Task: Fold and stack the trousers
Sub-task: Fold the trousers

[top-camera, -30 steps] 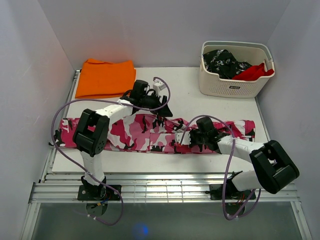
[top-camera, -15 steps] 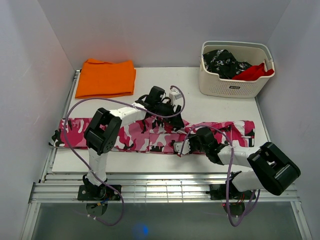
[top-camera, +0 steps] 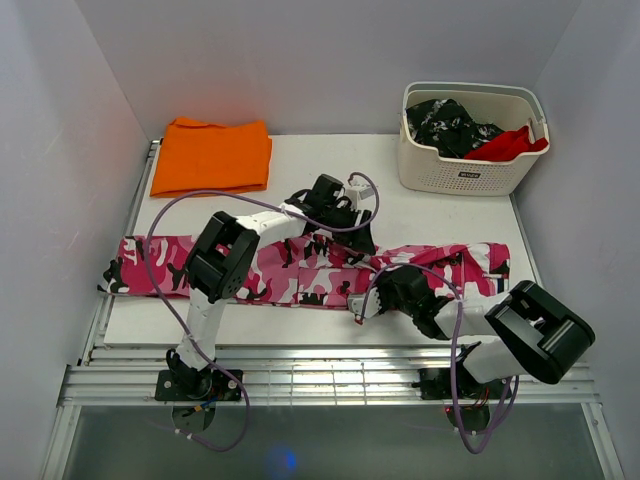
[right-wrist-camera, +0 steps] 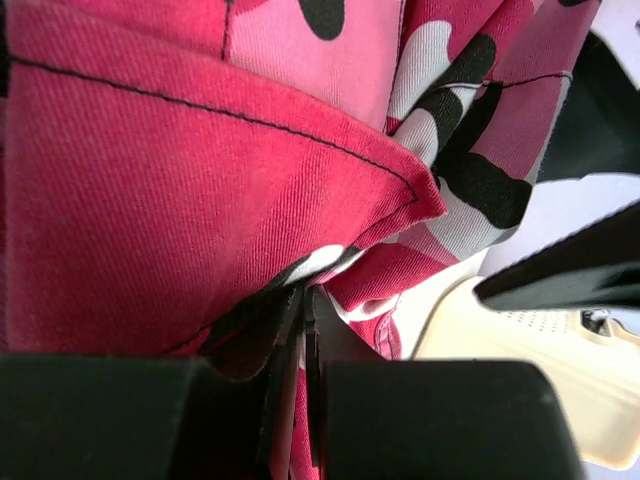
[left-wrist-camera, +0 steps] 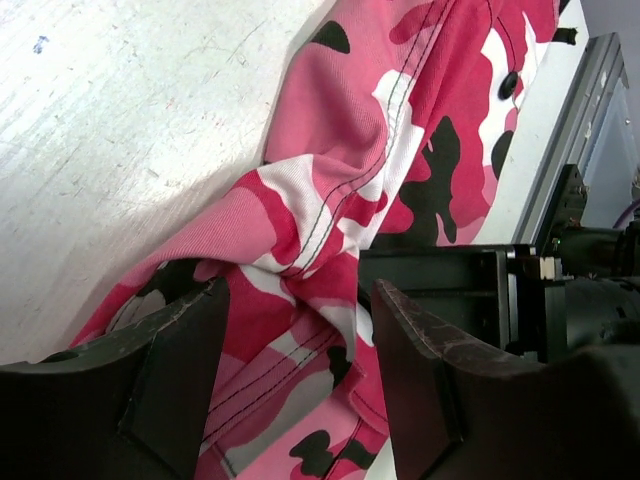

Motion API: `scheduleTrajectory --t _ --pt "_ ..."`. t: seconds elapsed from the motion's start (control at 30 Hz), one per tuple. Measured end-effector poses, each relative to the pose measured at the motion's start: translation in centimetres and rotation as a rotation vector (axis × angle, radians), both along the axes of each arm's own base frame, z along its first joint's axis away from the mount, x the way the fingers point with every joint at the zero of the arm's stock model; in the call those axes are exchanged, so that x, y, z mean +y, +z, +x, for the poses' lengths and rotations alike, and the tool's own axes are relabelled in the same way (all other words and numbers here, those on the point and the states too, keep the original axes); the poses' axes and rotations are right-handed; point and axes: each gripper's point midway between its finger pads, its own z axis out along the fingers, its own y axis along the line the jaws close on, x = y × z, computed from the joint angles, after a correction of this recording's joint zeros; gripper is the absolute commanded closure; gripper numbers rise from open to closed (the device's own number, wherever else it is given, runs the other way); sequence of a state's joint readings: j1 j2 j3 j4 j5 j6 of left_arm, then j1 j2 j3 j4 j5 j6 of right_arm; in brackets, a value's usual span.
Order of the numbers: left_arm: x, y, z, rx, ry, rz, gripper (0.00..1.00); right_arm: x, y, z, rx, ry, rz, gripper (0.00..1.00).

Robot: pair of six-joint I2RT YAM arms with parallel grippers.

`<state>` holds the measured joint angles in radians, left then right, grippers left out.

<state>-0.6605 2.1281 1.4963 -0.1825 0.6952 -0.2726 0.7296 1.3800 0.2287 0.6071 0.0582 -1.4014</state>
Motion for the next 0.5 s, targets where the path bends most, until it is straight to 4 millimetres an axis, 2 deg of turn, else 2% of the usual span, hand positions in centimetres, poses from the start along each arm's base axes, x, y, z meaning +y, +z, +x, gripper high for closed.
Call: scheduleTrajectory --t 0.27,0.37,0.43,0.47,0.5 --pt "-1.8 -1.0 -0.7 0.068 0.026 0.043 0.31 0.0 -0.1 0.1 -0.058 -0.004 -0.023 0.92" --pt "-2.1 -1.4 -1.2 0.129 0.041 0.032 0.35 0.0 0.0 0.0 -0.082 -0.003 -0.027 0.74" --pt "-2.2 -1.3 -1.0 0.156 0.056 0.015 0.39 -0.1 0.2 0.0 -0.108 -0.008 -0.024 0.55" --pt "-2.3 -1.1 -0.9 0.165 0.065 0.005 0.4 -0.2 0.6 0.1 -0.131 -0.01 -0.017 0.44" --pt "-2.3 -1.0 -0.7 0.17 0.075 -0.006 0.42 -0.2 0.9 0.1 -0.154 -0.012 -0.009 0.2"
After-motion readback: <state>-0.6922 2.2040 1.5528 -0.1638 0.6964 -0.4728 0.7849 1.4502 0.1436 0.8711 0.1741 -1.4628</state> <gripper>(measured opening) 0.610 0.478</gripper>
